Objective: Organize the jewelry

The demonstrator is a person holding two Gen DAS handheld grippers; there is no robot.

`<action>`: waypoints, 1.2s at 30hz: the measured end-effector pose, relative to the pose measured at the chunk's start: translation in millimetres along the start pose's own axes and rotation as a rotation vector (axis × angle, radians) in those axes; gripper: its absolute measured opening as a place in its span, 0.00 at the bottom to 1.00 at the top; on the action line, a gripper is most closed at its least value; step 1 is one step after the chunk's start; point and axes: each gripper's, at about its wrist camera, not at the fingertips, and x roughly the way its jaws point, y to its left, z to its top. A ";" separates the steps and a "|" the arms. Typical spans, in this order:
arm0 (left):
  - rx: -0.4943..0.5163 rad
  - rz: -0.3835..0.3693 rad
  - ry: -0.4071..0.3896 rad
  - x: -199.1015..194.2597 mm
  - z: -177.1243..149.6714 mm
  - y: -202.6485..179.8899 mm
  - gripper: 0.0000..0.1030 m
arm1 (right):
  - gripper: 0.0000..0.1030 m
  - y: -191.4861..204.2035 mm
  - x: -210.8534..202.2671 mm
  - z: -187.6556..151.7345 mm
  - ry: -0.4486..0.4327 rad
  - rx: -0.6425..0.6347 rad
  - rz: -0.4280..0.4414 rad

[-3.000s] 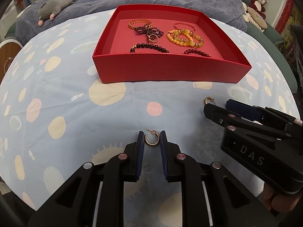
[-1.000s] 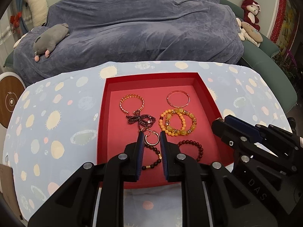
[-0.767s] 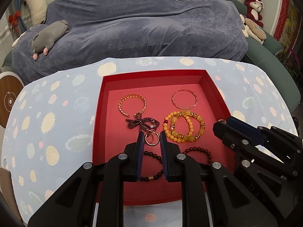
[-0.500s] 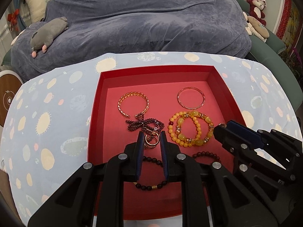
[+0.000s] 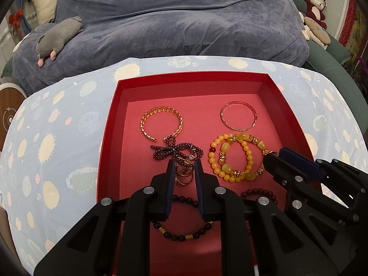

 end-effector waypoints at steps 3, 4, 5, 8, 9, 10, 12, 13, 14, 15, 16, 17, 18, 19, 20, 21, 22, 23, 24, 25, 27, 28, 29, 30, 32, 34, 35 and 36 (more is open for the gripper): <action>-0.003 0.007 0.004 0.5 -0.8 0.3 0.18 | 0.19 1.4 0.4 -0.5 0.001 0.003 -0.006; -0.004 0.013 0.005 0.8 -0.7 0.5 0.23 | 0.19 1.9 0.3 -0.8 0.000 0.001 -0.008; -0.008 0.018 0.005 0.5 -0.8 0.7 0.27 | 0.20 2.2 0.0 -0.9 -0.001 -0.001 -0.009; -0.020 0.050 -0.015 -3.8 -1.4 3.3 0.44 | 0.23 2.8 -2.8 -0.5 -0.007 -0.004 -0.026; -0.026 0.055 -0.015 -5.1 -1.4 4.7 0.46 | 0.24 2.5 -3.7 -0.3 -0.005 -0.003 -0.026; -0.032 0.058 -0.015 -6.5 -1.4 6.4 0.47 | 0.28 2.0 -4.9 -0.1 -0.005 -0.001 -0.031; -0.043 0.063 -0.019 -9.9 -0.9 10.7 0.47 | 0.36 1.6 -9.5 -0.1 -0.015 0.001 -0.041; -0.048 0.064 -0.021 -12.2 -0.8 12.3 0.49 | 0.39 1.3 -12.4 -0.3 -0.021 0.003 -0.045; -0.052 0.068 -0.025 -15.0 -1.0 13.3 0.51 | 0.40 0.8 -15.5 -0.6 -0.025 0.008 -0.052; -0.056 0.075 -0.030 -17.9 -1.3 14.3 0.53 | 0.43 0.5 -18.2 -0.5 -0.029 0.012 -0.058; -0.060 0.081 -0.035 -20.8 -1.6 15.5 0.57 | 0.45 0.3 -21.4 -0.9 -0.034 0.015 -0.062; -0.065 0.087 -0.040 -24.0 -2.2 16.6 0.58 | 0.46 0.6 -24.8 -1.5 -0.040 0.015 -0.065; -0.069 0.092 -0.044 -27.2 -2.4 18.0 0.61 | 0.46 1.3 -27.6 -2.2 -0.043 0.014 -0.066; -0.070 0.096 -0.048 -30.3 -3.4 18.5 0.62 | 0.48 2.2 -30.5 -2.9 -0.045 0.013 -0.069; -0.069 0.097 -0.050 -33.5 -4.7 18.6 0.62 | 0.48 3.0 -33.6 -4.2 -0.048 0.012 -0.074; -0.066 0.098 -0.052 -36.7 -5.7 18.9 0.62 | 0.50 4.0 -37.2 -5.9 -0.052 0.011 -0.077; -0.065 0.100 -0.056 -40.3 -7.1 19.3 0.62 | 0.52 4.7 -40.5 -7.9 -0.054 0.013 -0.079; -0.066 0.103 -0.058 -44.0 -9.2 19.4 0.63 | 0.53 5.3 -43.9 -9.8 -0.057 0.014 -0.082; -0.068 0.106 -0.059 -47.5 -10.8 19.9 0.63 | 0.55 5.8 -47.5 -11.9 -0.060 0.016 -0.084; -0.071 0.107 -0.060 -50.6 -12.5 20.2 0.65 | 0.56 6.0 -51.1 -14.0 -0.064 0.017 -0.085; -0.075 0.105 -0.065 -57.8 -17.0 20.2 0.65 | 0.58 6.1 -58.0 -18.6 -0.067 0.024 -0.088; -0.074 0.107 -0.066 -61.3 -19.4 19.6 0.65 | 0.59 6.2 -61.4 -21.4 -0.068 0.030 -0.089; -0.075 0.107 -0.068 -65.2 -22.1 19.0 0.65 | 0.60 6.2 -64.9 -24.5 -0.070 0.034 -0.092; -0.076 0.108 -0.070 -68.7 -24.9 19.1 0.65 | 0.60 6.3 -68.4 -27.5 -0.072 0.037 -0.096; -0.078 0.111 -0.070 -75.0 -30.9 18.1 0.66 | 0.62 7.0 -74.6 -33.7 -0.076 0.037 -0.104; -0.082 0.111 -0.071 -80.3 -36.8 17.8 0.68 | 0.62 8.4 -81.2 -39.2 -0.081 0.033 -0.109; -0.082 0.111 -0.071 -82.8 -39.6 17.9 0.68 | 0.62 9.0 -84.2 -41.7 -0.082 0.030 -0.111; -0.084 0.111 -0.071 -85.1 -42.2 17.7 0.68 | 0.63 9.7 -86.9 -44.2 -0.082 0.028 -0.112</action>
